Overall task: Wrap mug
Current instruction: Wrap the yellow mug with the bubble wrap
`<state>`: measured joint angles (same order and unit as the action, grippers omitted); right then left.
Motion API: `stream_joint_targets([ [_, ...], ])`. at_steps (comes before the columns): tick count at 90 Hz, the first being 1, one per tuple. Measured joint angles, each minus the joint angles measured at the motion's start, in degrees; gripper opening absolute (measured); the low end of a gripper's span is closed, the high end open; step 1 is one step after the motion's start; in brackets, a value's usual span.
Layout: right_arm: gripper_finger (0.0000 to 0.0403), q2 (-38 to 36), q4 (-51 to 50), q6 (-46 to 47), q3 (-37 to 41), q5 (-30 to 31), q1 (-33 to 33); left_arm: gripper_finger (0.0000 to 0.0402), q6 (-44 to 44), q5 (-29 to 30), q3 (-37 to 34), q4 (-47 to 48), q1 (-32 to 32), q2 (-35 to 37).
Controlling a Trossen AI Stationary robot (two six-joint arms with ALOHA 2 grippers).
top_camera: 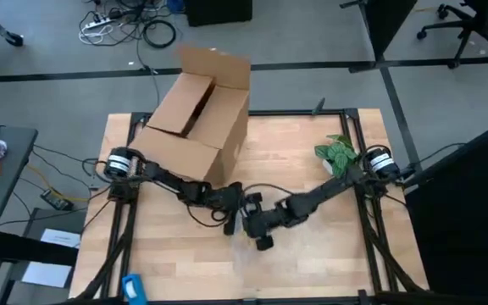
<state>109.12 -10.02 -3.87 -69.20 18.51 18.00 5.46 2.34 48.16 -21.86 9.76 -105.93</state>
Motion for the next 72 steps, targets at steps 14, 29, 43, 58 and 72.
stream_joint_targets([
  [14, 0.0001, 0.3, -0.3, -3.1, 0.0, -2.5, -2.4, 0.0048, 1.0, 5.9, -5.2, 4.5, 1.0, 8.3],
  [29, 0.0, 0.4, 0.3, -7.3, 0.1, -2.8, -3.5, 0.0048, 2.5, 9.7, -9.2, 6.7, 1.6, 14.0],
  [43, 0.0, 0.5, -5.0, -10.7, -2.9, -4.0, -3.6, 0.0048, 6.7, 10.8, -10.4, 14.0, 3.7, 17.6],
  [58, 0.0, 0.6, -7.1, -12.2, -5.4, -6.0, -3.1, 0.0048, 11.0, 17.8, -10.4, 21.3, 8.8, 20.5],
  [72, 0.0, 0.6, -5.5, -13.6, -5.6, -11.2, -2.2, 0.0048, 14.8, 22.0, -10.4, 27.8, 12.5, 21.3],
])
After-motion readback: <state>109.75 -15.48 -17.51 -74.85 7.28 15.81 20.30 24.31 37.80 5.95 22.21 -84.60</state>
